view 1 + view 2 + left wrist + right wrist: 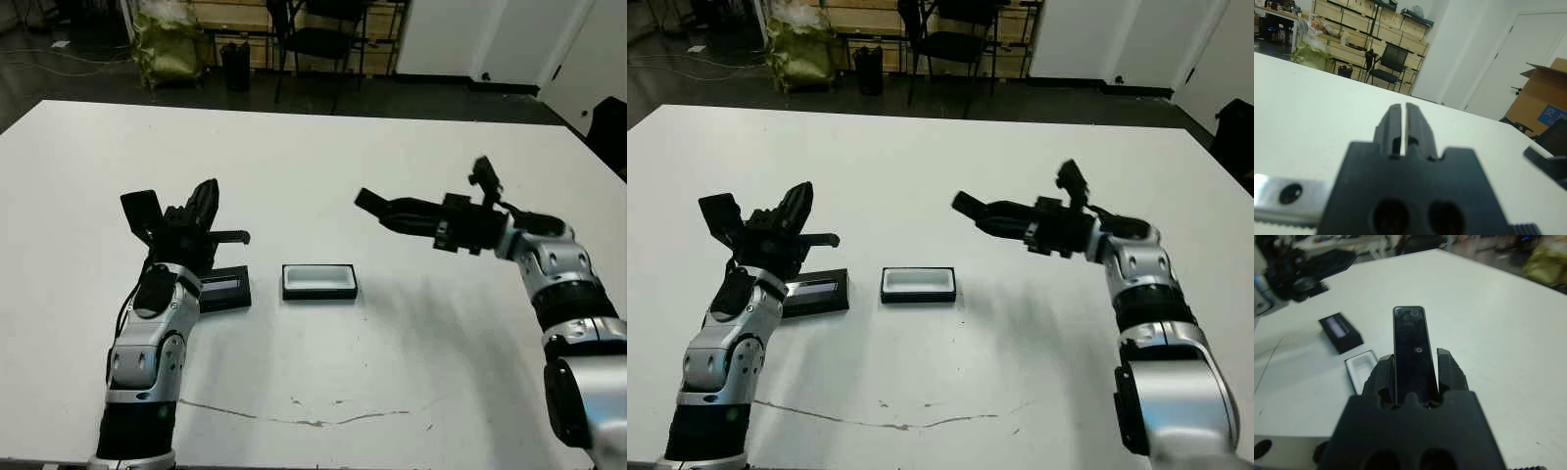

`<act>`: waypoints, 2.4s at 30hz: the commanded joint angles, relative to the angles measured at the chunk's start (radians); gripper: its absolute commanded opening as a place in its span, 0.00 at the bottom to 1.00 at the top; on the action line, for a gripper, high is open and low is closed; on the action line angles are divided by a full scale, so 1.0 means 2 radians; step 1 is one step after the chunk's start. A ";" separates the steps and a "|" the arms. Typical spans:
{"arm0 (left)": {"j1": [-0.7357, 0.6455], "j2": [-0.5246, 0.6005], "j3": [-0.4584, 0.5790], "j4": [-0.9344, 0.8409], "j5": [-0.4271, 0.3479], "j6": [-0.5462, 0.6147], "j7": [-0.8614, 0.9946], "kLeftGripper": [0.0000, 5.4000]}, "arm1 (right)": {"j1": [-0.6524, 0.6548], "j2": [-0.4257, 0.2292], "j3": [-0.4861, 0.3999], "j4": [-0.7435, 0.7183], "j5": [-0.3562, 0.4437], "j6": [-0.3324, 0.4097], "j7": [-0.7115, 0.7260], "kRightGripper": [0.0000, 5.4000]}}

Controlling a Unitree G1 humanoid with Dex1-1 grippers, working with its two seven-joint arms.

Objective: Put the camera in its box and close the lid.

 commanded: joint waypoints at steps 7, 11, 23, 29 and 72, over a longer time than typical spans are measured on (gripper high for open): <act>0.000 0.012 0.015 0.005 0.000 -0.002 -0.002 0.00 | -0.027 0.015 0.079 -0.048 -0.056 0.006 0.022 0.15; 0.002 0.018 0.020 0.001 0.003 0.000 0.005 0.00 | -0.035 0.008 0.121 -0.083 -0.100 0.023 0.011 0.15; 0.003 0.018 0.025 0.001 -0.004 0.005 0.000 0.00 | -0.047 0.017 0.145 -0.071 -0.116 0.018 0.037 0.15; 0.004 0.014 0.023 0.000 -0.001 0.004 0.003 0.00 | -0.044 0.030 0.140 -0.038 -0.111 -0.017 0.045 0.15; 0.006 0.012 0.018 0.009 0.002 -0.007 -0.003 0.00 | -0.064 0.076 0.161 0.041 -0.171 -0.091 0.029 0.15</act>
